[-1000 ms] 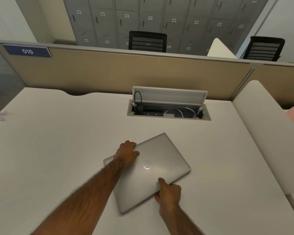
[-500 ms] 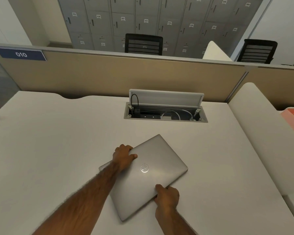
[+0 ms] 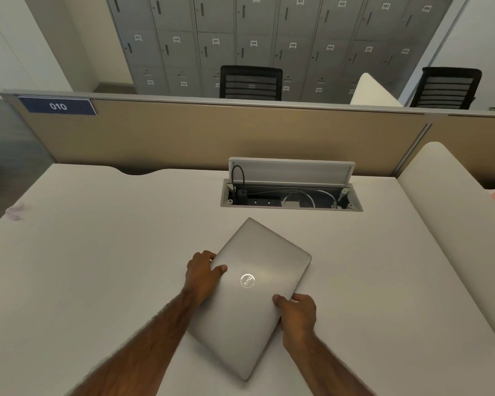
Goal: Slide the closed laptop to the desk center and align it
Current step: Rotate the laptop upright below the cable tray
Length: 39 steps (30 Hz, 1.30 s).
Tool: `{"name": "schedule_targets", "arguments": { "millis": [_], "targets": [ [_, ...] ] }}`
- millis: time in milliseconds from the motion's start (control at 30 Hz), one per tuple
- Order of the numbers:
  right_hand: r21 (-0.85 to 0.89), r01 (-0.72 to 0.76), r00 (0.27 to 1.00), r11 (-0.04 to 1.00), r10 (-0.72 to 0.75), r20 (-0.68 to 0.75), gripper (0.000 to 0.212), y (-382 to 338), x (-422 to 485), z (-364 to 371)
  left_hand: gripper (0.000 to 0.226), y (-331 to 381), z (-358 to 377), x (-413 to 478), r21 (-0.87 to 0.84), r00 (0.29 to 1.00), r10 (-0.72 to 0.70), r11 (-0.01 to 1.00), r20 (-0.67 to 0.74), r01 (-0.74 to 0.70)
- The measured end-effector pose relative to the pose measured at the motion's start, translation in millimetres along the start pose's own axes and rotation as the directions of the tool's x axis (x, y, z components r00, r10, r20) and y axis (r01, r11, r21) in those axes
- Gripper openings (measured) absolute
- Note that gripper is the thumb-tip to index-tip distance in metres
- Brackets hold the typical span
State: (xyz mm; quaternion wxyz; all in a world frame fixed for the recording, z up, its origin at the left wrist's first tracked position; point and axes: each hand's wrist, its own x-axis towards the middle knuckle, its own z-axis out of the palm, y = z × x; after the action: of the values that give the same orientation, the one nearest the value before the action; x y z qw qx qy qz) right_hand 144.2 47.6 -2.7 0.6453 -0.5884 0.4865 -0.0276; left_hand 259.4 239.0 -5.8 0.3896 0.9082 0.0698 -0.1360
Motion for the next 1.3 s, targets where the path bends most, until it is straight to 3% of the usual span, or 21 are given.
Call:
{"name": "schedule_targets", "arguments": {
  "millis": [400,500,600,833,1300],
  "targets": [
    [-0.168,0.092,0.989,0.982,-0.07,0.131,0.04,-46,24,9,0.039,-17,0,-14,-0.122,0.995,-0.082,0.99,-0.059,0.074],
    [-0.214,0.108,0.983,0.971,-0.073,0.167,0.021,-52,27,9,0.04,-20,4,-15,-0.12,0.994,-0.094,0.989,-0.057,0.087],
    [-0.25,0.121,0.98,0.961,-0.075,0.185,0.028,-55,31,10,0.041,-21,7,-15,-0.133,0.994,-0.097,0.987,-0.049,0.089],
    [-0.314,0.162,0.974,0.935,-0.099,0.206,0.019,-63,40,13,0.041,-24,12,-17,-0.16,0.992,-0.122,0.98,-0.022,0.117],
    [-0.392,0.163,0.963,0.905,-0.061,0.261,0.028,-64,53,20,0.043,-26,14,-20,-0.094,0.992,-0.129,0.987,-0.017,0.127]
  ]
}}
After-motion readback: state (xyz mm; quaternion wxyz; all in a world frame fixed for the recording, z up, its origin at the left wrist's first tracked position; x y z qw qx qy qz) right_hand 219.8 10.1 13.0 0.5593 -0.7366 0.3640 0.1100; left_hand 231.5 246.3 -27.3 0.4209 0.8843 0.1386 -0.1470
